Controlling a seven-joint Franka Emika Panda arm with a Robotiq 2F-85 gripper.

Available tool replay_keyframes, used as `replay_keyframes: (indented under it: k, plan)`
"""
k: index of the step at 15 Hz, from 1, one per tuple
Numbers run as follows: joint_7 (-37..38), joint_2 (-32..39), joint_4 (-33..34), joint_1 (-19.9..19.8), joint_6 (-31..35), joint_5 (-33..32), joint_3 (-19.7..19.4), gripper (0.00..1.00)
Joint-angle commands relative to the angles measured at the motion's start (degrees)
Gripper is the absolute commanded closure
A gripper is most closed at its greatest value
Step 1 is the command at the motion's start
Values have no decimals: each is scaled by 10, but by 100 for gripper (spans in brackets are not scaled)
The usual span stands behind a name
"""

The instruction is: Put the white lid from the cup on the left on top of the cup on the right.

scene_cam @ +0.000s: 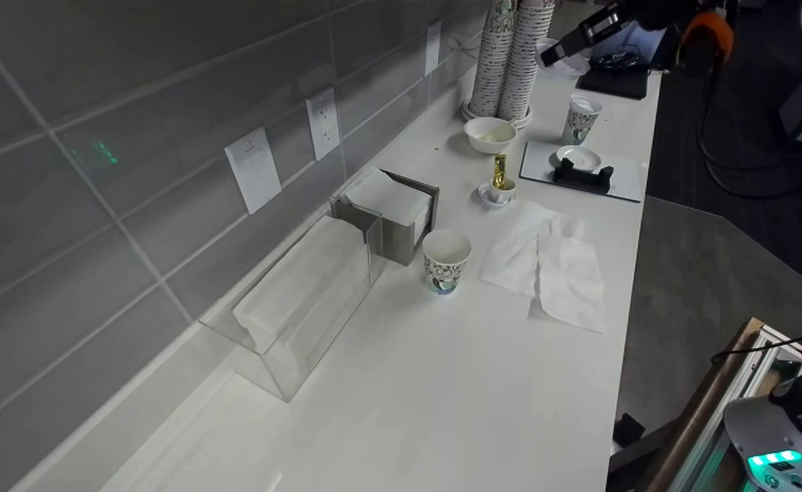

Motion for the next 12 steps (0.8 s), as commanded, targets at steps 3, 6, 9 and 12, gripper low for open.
replay_keyframes:
  k: [3, 6, 9, 12]
  plan:
    - [4, 13, 9, -70, 7, 10, -37, 100]
    - [-4, 35, 19, -87, 11, 30, -79, 100]
    - [-4, 26, 9, -98, 1, 32, -83, 99]
    - [-7, 46, 16, -100, 1, 45, -101, 99]
